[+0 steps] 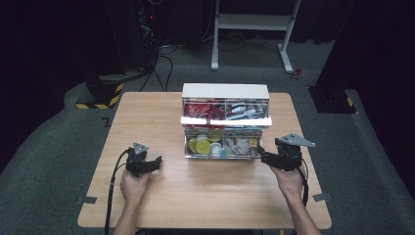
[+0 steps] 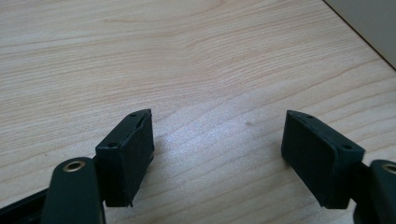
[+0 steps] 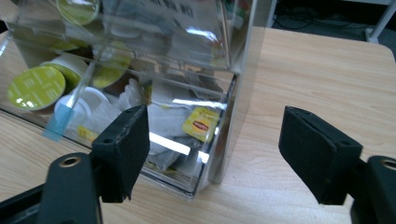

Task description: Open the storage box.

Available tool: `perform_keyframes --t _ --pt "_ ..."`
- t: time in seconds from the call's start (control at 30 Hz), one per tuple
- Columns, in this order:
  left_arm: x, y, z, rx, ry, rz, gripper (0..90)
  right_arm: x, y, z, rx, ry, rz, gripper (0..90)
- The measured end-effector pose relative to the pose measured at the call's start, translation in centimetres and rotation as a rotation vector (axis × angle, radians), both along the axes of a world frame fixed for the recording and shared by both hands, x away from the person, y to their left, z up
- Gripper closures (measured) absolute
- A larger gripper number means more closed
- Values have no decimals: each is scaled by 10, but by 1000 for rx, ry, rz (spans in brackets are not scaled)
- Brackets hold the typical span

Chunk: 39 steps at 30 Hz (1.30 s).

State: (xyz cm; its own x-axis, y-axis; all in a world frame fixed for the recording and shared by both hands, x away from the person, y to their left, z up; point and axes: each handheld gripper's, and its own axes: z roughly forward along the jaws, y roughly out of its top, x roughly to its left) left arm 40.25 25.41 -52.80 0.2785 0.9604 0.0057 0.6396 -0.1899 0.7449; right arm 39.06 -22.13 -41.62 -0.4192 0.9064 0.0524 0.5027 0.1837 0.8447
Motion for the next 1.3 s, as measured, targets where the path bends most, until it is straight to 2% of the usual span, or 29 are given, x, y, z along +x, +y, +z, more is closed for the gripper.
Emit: perform_keyframes --t 0.37,0.6,1.3 --pt "0 0 0 -1 0 1 260 3 12 19 -7 -38 20 209" --pt "0 0 0 0 0 1 260 9 17 22 5 -21 27 224" --pt "0 0 0 0 1 0 262 12 26 49 -10 -51 49 249"
